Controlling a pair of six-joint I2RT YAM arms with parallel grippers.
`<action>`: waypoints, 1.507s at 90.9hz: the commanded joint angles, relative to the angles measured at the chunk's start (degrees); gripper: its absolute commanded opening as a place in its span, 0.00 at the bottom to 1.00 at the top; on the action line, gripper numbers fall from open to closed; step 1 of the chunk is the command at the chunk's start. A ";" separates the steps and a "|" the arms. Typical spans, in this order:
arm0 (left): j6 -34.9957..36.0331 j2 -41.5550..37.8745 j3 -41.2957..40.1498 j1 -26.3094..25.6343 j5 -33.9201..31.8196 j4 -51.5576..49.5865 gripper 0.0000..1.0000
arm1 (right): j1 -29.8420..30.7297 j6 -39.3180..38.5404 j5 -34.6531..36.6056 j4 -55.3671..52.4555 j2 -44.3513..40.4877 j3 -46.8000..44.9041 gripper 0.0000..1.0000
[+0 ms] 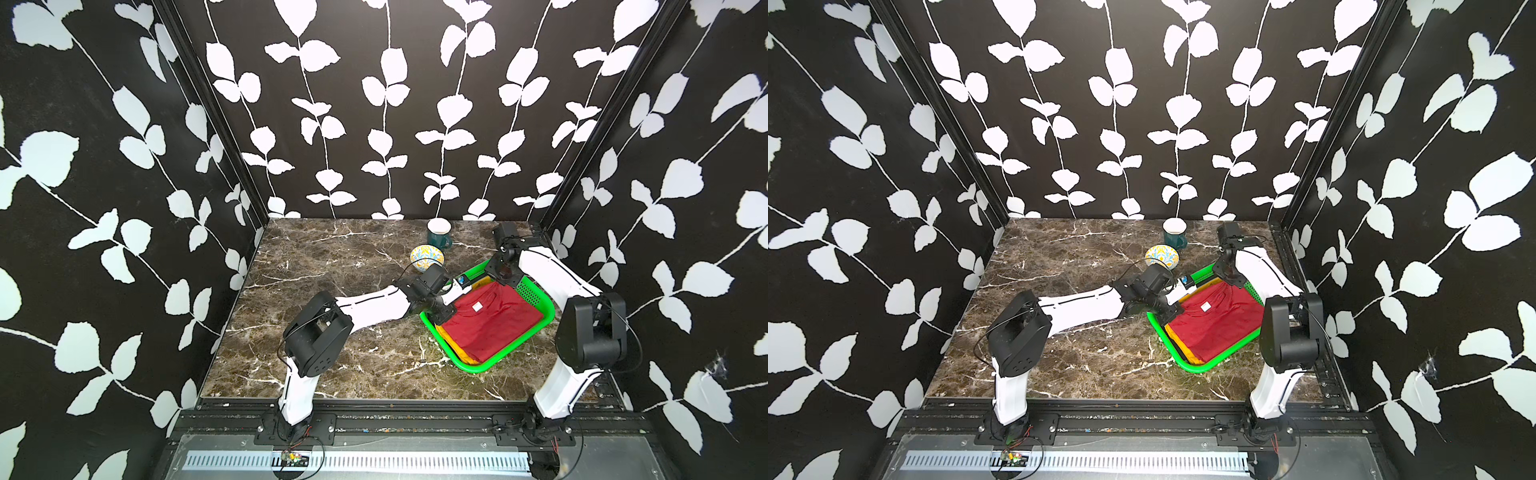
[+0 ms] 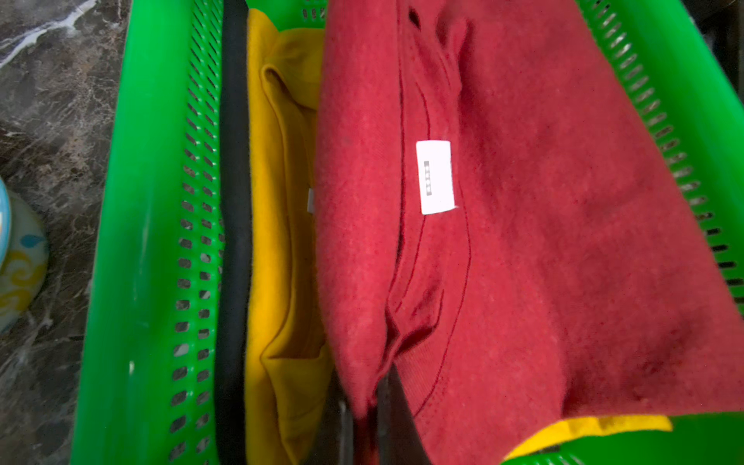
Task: Put the folded t-shirts into the basket
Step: Place the T-shirt in the bin.
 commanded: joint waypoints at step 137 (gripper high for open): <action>-13.11 -31.21 -21.57 3.22 -23.24 -3.11 0.71 | -2.34 -13.09 -10.84 -5.09 -8.45 -20.15 0.43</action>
